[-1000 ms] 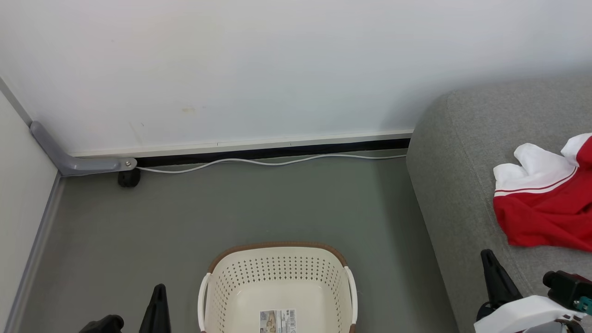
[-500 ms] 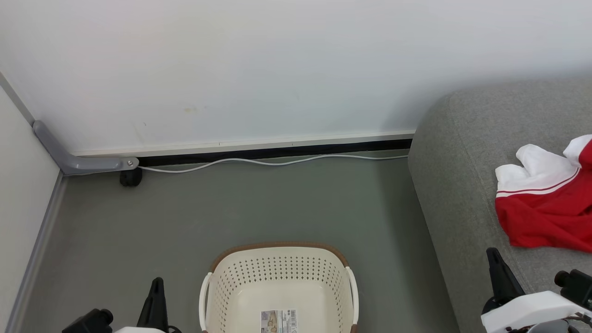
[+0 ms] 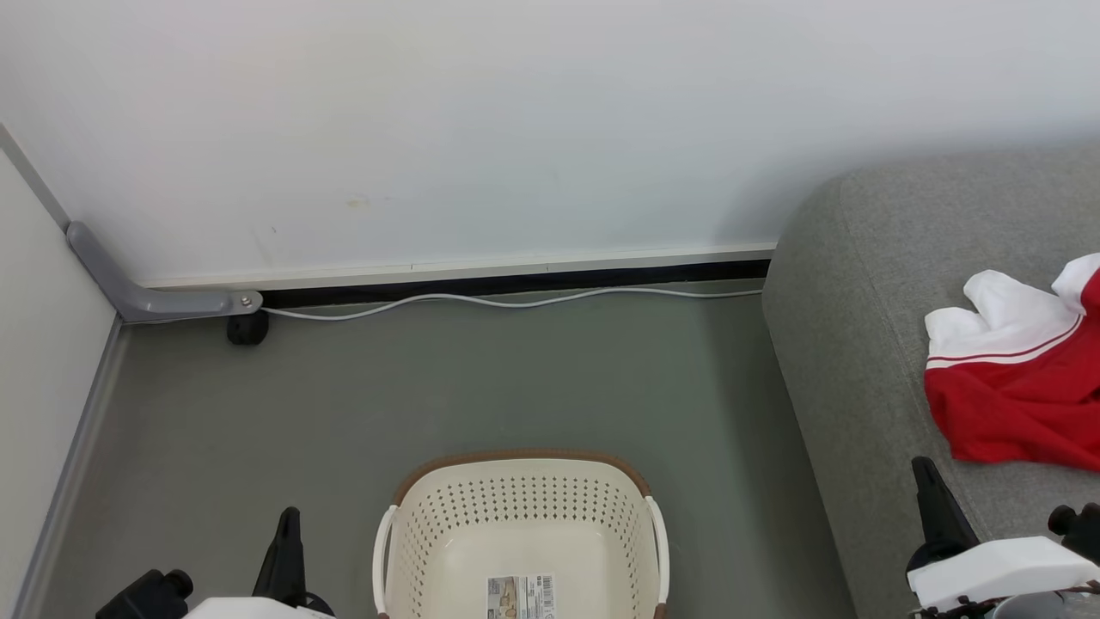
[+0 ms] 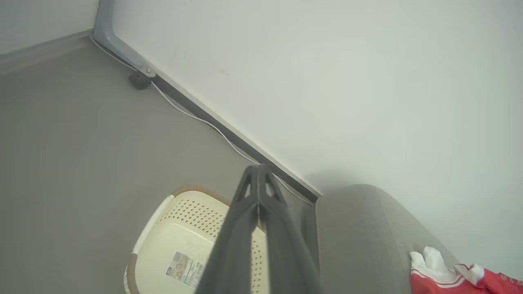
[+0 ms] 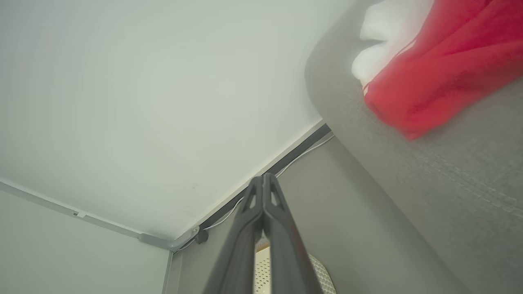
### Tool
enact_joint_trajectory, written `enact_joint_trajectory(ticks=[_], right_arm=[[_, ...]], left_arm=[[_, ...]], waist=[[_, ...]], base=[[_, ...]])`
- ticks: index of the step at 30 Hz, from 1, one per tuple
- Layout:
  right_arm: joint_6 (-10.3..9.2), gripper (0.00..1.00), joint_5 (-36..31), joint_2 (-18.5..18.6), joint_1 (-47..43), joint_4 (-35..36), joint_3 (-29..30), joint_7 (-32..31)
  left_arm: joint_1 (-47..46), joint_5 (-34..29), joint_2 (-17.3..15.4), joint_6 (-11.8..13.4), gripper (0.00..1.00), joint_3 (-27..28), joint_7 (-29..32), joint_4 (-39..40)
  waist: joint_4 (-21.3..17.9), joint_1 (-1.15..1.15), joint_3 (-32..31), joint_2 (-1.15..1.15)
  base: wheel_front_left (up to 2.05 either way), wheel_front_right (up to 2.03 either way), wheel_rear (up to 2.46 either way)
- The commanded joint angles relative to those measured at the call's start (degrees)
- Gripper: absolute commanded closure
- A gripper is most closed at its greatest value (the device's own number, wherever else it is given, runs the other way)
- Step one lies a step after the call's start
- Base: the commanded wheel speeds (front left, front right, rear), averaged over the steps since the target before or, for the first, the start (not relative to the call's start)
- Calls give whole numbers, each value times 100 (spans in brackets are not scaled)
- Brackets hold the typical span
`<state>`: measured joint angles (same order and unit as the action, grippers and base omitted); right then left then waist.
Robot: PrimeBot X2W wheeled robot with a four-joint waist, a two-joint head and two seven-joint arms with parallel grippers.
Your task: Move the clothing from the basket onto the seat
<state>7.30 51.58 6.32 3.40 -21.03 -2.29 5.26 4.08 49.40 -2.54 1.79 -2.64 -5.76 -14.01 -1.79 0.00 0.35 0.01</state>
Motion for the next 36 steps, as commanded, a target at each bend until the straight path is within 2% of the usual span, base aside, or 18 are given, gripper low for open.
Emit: enact_joint_trajectory(ticks=[1, 36], right_arm=[[9, 100, 171, 49, 219, 201, 8, -44], [14, 100, 2200, -156, 250, 462, 467, -637]], left_arm=[[-314, 164, -60, -78, 100, 141, 34, 119], [-683, 2347, -76, -522, 100, 506, 624, 56]], waist=[[4, 0, 0, -1], [95, 0, -9, -1]], base=[[0, 0, 0], [0, 0, 0]])
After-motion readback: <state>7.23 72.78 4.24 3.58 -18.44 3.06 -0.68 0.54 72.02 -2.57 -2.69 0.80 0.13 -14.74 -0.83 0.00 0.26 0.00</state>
